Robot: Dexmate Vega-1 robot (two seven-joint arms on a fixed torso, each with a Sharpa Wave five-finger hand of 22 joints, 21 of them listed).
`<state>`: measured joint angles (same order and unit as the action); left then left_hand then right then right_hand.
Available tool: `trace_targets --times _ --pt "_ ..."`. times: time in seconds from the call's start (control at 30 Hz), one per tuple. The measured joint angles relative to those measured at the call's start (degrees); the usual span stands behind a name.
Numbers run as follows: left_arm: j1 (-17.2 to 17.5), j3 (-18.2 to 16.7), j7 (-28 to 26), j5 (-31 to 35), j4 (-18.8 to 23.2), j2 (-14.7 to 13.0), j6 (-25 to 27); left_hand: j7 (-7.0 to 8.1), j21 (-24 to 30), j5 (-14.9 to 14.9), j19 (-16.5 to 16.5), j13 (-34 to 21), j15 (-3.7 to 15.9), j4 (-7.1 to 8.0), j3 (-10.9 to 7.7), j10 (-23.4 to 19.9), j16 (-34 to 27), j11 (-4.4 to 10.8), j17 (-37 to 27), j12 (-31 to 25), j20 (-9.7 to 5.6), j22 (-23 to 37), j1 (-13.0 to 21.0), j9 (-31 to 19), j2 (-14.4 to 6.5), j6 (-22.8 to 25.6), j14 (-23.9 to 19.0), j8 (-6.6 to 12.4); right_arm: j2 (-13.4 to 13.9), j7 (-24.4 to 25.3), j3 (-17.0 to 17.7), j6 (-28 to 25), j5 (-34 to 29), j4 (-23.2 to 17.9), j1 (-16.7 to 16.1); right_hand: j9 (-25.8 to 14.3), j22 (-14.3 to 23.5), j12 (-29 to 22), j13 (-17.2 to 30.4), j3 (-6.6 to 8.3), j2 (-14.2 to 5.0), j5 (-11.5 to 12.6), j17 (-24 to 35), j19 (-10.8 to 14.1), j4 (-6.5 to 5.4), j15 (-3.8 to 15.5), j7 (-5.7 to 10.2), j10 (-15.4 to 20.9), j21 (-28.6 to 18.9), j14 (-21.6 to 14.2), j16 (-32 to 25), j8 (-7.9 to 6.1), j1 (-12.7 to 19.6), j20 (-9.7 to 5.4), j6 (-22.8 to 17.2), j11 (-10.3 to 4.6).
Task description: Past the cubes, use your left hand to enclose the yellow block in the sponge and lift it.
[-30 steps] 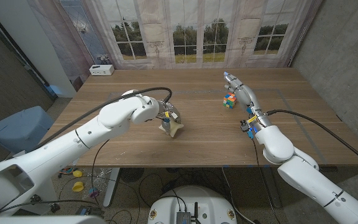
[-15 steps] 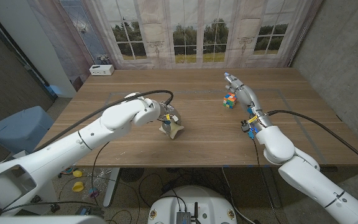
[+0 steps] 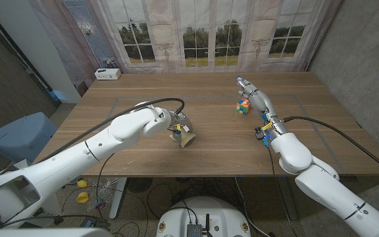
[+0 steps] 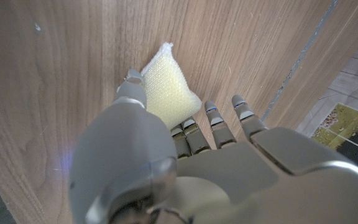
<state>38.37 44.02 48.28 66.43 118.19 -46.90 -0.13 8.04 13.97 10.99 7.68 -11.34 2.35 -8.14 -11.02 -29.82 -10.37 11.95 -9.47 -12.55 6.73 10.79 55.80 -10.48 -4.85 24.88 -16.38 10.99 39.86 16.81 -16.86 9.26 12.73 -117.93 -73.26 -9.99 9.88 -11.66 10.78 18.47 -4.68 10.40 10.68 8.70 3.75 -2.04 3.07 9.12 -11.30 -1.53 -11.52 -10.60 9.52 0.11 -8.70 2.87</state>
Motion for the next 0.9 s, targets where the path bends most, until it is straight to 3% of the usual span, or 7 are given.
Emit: trace_targets --times 0.23,0.43,0.6,0.67,0.77,0.83,0.9 --pt "0.9 0.1 -2.7 1.3 -0.6 -0.4 -0.4 -0.59 0.0 0.9 2.3 0.0 0.00 0.15 0.63 -5.4 -0.7 -0.16 0.0 -1.3 0.04 0.0 0.2 0.1 0.6 5.1 -3.1 1.12 0.0 0.2 -0.1 -0.7 0.0 -0.4 0.3 0.0 0.0 0.0 0.0 0.00 0.00 0.0 0.1 0.0 0.00 0.00 -0.31 0.2 0.0 0.0 0.0 0.00 0.0 0.00 -0.3 0.21" --pt "1.8 -0.3 -4.4 1.4 -1.1 -0.5 0.1 -3.43 0.5 3.0 4.0 0.1 0.17 0.75 0.71 -8.6 -1.1 -1.10 -0.3 -2.0 -0.52 0.0 0.2 -0.4 0.6 5.6 -6.7 0.69 0.0 0.2 -0.4 -1.1 0.0 -0.4 0.8 0.0 0.0 0.0 0.0 0.00 -0.31 0.0 0.1 0.0 0.00 0.00 -0.31 0.2 0.0 0.0 0.0 0.00 -0.3 0.00 -0.3 0.21" --pt "2.3 -0.3 -5.9 1.4 -1.8 -0.5 0.8 -2.95 0.5 4.7 5.5 0.2 0.25 0.85 0.84 -18.1 -0.9 -0.71 -0.1 -3.6 -1.97 0.0 1.0 0.2 -0.6 9.2 -9.7 3.08 0.0 0.1 -0.6 -1.5 0.0 -0.4 1.3 0.0 0.0 0.0 0.0 0.00 -0.31 0.0 0.1 0.0 0.00 0.02 -0.31 0.2 0.0 0.0 0.0 0.00 -0.3 0.00 -0.3 0.21" --pt "2.5 -0.4 -6.9 1.4 -2.0 -0.5 1.0 -3.95 0.5 5.0 6.2 0.2 0.30 0.12 0.11 -21.1 -0.7 -3.48 -0.1 -4.9 -2.74 0.0 3.2 0.2 -1.2 10.2 -11.1 4.22 0.0 0.0 -0.7 -1.7 0.0 -0.4 1.6 0.0 0.0 0.0 0.0 0.00 -0.31 0.0 0.1 0.0 0.00 0.32 -0.31 0.2 0.0 -0.3 0.0 0.00 -0.3 0.00 -0.3 0.20" --pt "3.3 -0.4 -9.1 1.9 -2.3 -0.8 1.3 -11.57 0.9 4.9 8.1 -0.8 0.42 -0.67 -1.68 -25.5 -0.7 -7.94 -0.2 -6.7 -3.80 0.0 5.2 -0.1 -1.2 17.8 -13.5 6.71 0.0 0.0 -0.9 -2.0 0.0 -0.4 1.9 0.0 0.0 0.0 0.0 0.00 -0.31 0.0 0.1 0.0 0.00 0.31 -0.31 0.2 0.0 -0.3 0.0 0.00 -0.3 0.00 -0.3 0.21" --pt "4.2 -0.5 -10.9 2.3 -2.5 -1.2 1.7 -12.25 0.9 4.3 8.7 -1.1 0.53 -1.05 -2.34 -26.4 -0.7 -8.89 -0.3 -7.2 -4.42 0.0 5.8 -0.7 -0.6 18.5 -15.1 7.06 0.0 -0.1 -1.0 -2.1 0.0 -0.4 2.1 0.0 0.0 0.0 0.0 0.00 -0.31 0.0 0.1 0.0 0.00 0.31 -0.31 0.2 0.0 -0.3 0.0 0.00 -0.3 0.00 -0.3 0.21" --pt "4.8 -0.6 -12.9 2.7 -2.5 -1.4 2.3 -11.50 1.3 4.2 9.4 -1.1 0.67 -1.10 -2.72 -27.0 -1.1 -9.43 -0.3 -7.4 -4.68 0.0 6.1 -1.2 -0.3 27.1 -16.4 7.31 0.0 -0.1 -1.0 -2.2 0.1 -0.4 2.3 0.0 0.0 0.0 0.0 0.00 -0.31 0.0 0.1 0.0 0.00 0.31 -0.31 0.3 0.0 -0.3 0.0 0.00 -0.3 0.00 -0.3 0.08"
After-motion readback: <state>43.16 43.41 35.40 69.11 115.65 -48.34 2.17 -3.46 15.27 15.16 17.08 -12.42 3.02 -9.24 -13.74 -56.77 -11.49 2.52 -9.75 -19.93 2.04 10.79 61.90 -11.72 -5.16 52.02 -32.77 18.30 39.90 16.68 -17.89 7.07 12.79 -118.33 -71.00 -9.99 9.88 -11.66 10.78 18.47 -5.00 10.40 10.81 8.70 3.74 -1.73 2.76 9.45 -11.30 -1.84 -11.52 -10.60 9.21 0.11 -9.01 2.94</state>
